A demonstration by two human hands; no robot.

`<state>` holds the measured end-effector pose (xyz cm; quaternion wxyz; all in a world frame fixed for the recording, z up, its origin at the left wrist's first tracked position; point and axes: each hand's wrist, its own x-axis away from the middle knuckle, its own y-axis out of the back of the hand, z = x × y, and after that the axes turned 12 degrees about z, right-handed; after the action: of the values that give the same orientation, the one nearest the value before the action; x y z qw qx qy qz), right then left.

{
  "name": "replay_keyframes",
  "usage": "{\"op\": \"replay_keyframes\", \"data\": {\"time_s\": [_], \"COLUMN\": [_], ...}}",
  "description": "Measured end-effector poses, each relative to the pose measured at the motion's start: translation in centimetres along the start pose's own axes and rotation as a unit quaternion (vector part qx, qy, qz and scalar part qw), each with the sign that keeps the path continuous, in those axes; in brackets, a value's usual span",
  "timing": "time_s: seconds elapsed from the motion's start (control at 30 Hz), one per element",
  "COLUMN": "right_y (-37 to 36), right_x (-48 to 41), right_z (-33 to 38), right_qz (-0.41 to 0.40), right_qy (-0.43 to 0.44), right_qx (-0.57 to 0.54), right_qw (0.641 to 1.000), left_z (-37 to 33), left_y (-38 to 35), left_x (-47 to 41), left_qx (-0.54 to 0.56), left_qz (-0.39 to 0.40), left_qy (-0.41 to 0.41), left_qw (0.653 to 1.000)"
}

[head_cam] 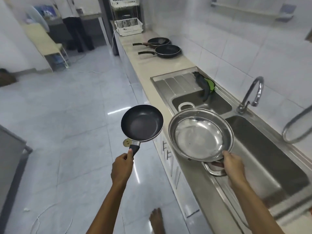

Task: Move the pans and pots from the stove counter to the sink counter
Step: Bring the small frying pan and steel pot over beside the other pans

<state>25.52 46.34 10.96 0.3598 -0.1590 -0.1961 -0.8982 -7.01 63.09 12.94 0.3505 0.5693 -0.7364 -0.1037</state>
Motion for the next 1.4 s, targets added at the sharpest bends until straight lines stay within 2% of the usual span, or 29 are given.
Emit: {"op": "replay_keyframes", "data": {"time_s": [0.23, 0.57, 0.7, 0.87, 1.17, 1.4], "right_y": [-8.0, -18.9, -22.8, -26.3, -32.4, -36.4], "right_x": [-11.7, -31.2, -39.8, -49.1, -59.9, -65.7], "right_z": [7.3, 19.0, 23.2, 28.2, 35.9, 38.9], "right_qz": [-0.031, -0.098, -0.100, -0.143, -0.271, -0.360], "right_qy": [-0.031, -0.041, -0.081, -0.089, -0.118, -0.148], "right_qx": [0.004, -0.038, -0.065, -0.057, -0.135, -0.181], "right_qw": [0.999, 0.994, 0.990, 0.984, 0.946, 0.903], "left_z": [-7.6, -18.2, -23.0, -29.1, -38.5, -43.1], "left_y": [3.2, 3.0, 3.4, 3.3, 0.7, -1.0], "left_x": [-17.5, -45.1, -55.9, -68.4, -88.7, -98.3], "left_qx": [-0.033, -0.052, -0.103, -0.157, -0.218, -0.252], "left_qz": [0.033, 0.092, 0.114, 0.153, 0.264, 0.327], "left_qy": [-0.036, -0.077, -0.094, -0.119, -0.174, -0.221], "left_qw": [0.998, 0.991, 0.984, 0.968, 0.923, 0.883]}}
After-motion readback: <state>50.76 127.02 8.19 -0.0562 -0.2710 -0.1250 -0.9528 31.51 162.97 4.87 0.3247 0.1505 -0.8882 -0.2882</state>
